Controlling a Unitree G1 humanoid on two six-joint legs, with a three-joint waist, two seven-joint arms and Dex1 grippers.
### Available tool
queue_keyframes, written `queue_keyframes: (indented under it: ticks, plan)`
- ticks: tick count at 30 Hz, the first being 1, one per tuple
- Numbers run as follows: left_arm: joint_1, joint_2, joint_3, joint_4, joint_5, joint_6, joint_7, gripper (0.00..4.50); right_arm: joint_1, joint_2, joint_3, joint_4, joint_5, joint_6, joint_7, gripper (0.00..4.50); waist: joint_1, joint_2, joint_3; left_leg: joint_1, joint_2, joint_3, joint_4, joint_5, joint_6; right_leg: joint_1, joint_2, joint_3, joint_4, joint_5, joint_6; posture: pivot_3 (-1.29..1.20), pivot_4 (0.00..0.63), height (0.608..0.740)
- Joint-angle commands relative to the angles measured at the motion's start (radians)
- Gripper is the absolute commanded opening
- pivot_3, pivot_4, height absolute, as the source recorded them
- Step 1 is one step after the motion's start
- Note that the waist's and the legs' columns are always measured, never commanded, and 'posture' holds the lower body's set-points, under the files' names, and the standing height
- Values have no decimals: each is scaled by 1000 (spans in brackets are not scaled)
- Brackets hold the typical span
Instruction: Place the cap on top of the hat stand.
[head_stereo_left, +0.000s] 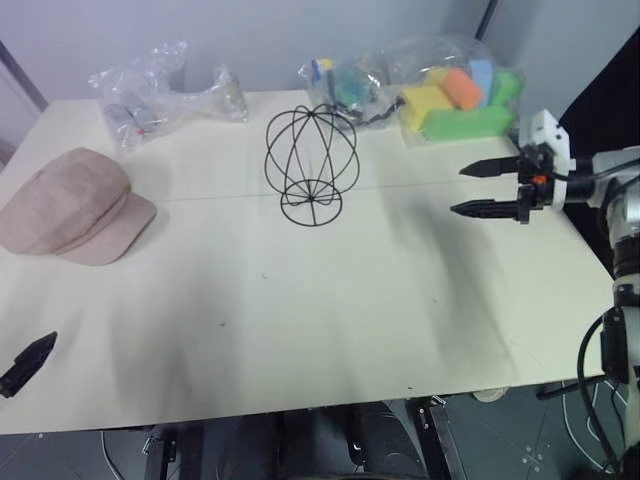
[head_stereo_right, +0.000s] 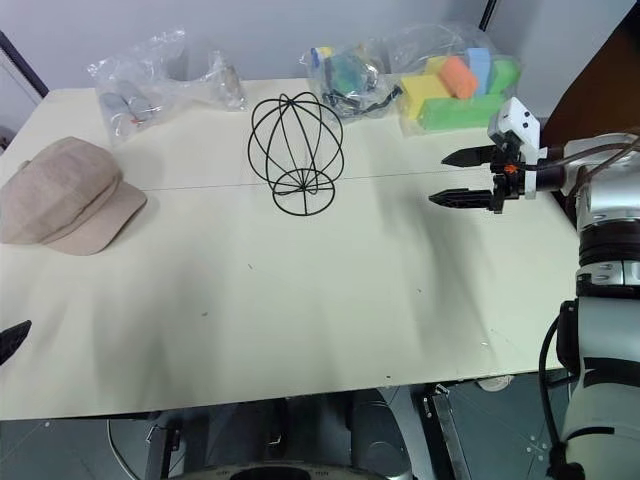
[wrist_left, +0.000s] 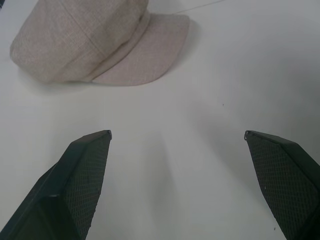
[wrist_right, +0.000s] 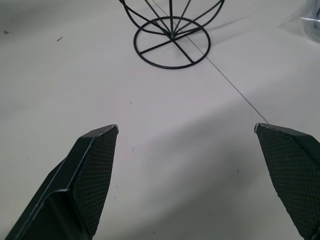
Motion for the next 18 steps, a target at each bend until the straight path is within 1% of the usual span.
queue_keyframes:
  ticks: [1, 8, 12, 15, 18]
  plan:
    - [-2, 5, 36, -24, 3, -2, 4, 4500, -23, -11, -22, -11, 8, -17, 15, 4477, -1, 0, 0, 0, 0, 0, 0, 0, 0, 0, 0, 0, 0, 0, 0, 0, 150, 740]
    - [-23, 14, 33, -28, 4, 14, 14, 4500, 3, -14, -27, -19, 9, -28, 15, 4477, 0, 0, 0, 0, 0, 1, 0, 0, 0, 0, 0, 0, 0, 0, 0, 0, 150, 740]
    - [-34, 19, 13, -45, 20, 32, 32, 4500, 0, -21, -26, -24, 14, 25, 19, 4477, 0, 0, 0, 0, 0, 1, 0, 0, 0, 0, 0, 0, 1, 0, 0, 0, 150, 740]
    - [-60, 31, -57, -118, 90, 34, 90, 4500, 14, -24, -37, -57, 19, 24, 4, 4477, 2, 0, 0, 0, 0, 1, 0, 0, 0, 0, 0, 1, 1, 0, 0, 0, 150, 740]
    - [-114, 71, -178, -223, 205, 72, 192, 4500, 62, -37, -52, -165, 48, 55, 16, 4477, 7, 0, 0, 0, 0, 1, 0, 0, 0, 0, 0, 1, 1, 0, 0, 0, 150, 740]
